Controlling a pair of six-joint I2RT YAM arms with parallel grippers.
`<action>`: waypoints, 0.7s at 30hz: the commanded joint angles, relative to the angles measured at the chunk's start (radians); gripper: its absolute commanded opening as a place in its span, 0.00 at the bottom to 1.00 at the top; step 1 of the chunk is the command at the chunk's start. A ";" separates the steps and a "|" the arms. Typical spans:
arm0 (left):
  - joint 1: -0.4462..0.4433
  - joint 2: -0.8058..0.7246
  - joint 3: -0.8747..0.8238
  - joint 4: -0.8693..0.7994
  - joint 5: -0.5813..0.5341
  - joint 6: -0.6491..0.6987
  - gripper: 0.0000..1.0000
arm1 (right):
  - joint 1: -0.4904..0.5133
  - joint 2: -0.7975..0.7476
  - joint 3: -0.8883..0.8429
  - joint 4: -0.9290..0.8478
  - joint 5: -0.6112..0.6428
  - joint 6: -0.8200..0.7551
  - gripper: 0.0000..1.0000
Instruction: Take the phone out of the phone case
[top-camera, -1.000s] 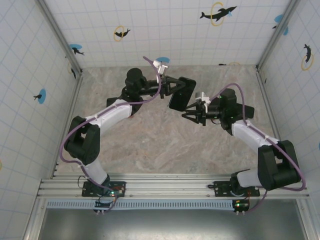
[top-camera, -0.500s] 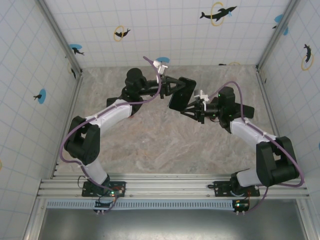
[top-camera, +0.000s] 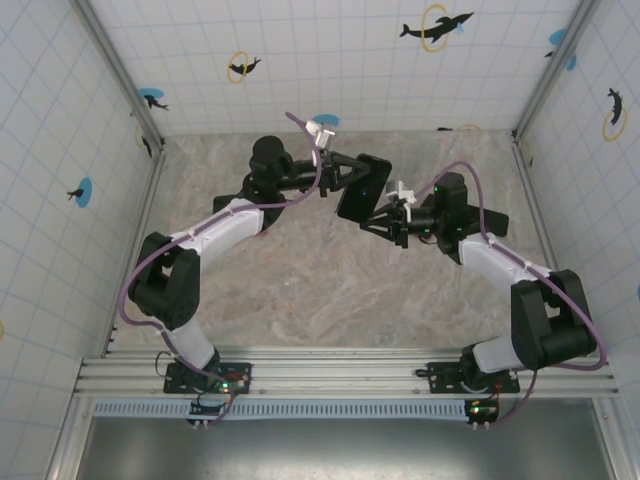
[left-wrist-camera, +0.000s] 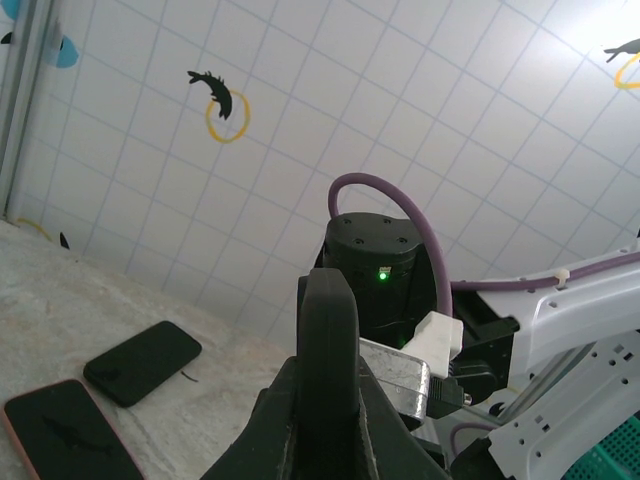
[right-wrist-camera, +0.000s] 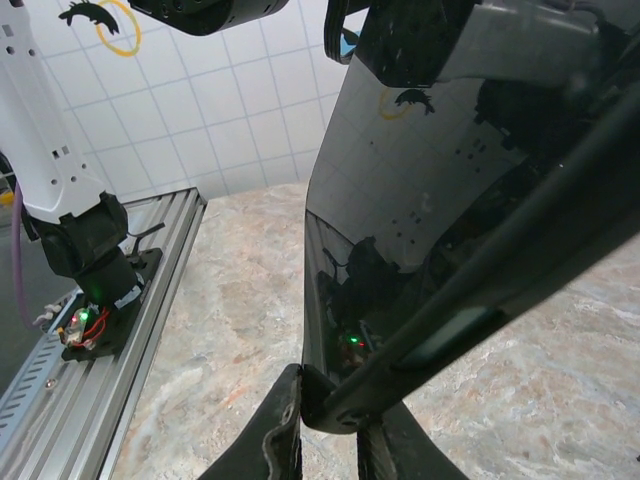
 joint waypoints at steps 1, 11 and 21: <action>0.000 -0.042 0.032 0.068 0.016 -0.011 0.00 | 0.008 0.003 0.052 -0.018 -0.009 -0.022 0.17; 0.000 -0.029 0.034 0.102 0.047 -0.109 0.00 | 0.014 -0.034 0.074 -0.087 0.136 -0.130 0.11; -0.019 -0.049 0.018 0.101 0.051 -0.175 0.00 | 0.046 -0.137 -0.005 0.094 0.526 -0.220 0.09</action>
